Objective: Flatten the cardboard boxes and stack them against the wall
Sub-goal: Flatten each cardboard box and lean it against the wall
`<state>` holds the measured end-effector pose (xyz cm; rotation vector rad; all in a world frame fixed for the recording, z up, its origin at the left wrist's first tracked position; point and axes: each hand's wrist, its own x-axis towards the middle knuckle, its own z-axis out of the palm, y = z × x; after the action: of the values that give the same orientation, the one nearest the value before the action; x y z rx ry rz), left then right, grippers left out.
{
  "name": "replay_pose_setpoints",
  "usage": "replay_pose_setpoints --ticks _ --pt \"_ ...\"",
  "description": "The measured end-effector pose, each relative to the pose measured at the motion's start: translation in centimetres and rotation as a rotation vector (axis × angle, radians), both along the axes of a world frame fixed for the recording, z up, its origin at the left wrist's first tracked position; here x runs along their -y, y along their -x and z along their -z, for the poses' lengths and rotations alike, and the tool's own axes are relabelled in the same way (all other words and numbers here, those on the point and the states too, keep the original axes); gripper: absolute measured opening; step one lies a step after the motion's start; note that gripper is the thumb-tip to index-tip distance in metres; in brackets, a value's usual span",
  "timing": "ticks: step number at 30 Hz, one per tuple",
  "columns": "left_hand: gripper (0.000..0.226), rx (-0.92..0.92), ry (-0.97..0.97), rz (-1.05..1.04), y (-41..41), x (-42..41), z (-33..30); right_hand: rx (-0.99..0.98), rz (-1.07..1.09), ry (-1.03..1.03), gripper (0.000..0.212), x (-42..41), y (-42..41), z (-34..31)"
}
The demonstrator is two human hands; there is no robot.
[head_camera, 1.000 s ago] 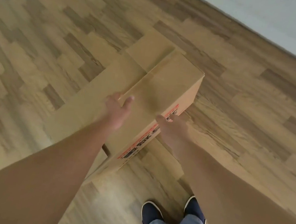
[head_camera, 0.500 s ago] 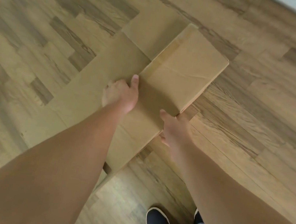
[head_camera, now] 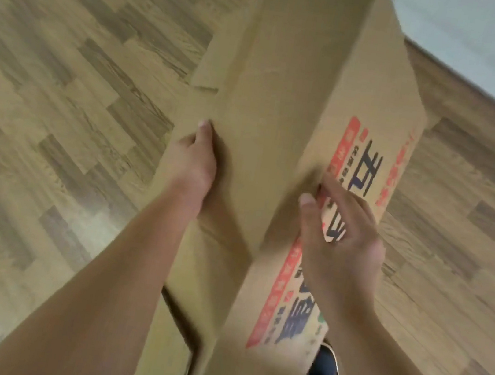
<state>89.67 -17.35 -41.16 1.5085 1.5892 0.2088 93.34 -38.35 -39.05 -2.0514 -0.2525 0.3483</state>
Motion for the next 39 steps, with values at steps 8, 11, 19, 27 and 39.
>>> replay_pose_setpoints --ticks 8,11,19,27,39 --pt "0.097 -0.062 0.193 -0.088 5.6 3.5 7.7 -0.06 -0.377 0.422 0.068 -1.6 0.5 7.9" --pt "0.106 -0.124 0.078 -0.039 6.8 4.6 8.7 -0.022 -0.444 0.51 0.067 -2.2 0.8 10.1" --pt "0.088 -0.297 -0.123 0.137 10.9 5.7 8.4 -0.235 -0.4 0.579 0.075 0.5 0.8 10.8" --pt "0.099 -0.603 -0.01 0.598 7.9 13.8 12.4 -0.957 0.149 0.576 0.095 9.5 -0.4 14.8" --pt "0.135 -0.607 -0.025 0.485 7.5 13.4 13.3 -1.28 -0.119 0.342 0.064 13.8 -1.2 15.7"
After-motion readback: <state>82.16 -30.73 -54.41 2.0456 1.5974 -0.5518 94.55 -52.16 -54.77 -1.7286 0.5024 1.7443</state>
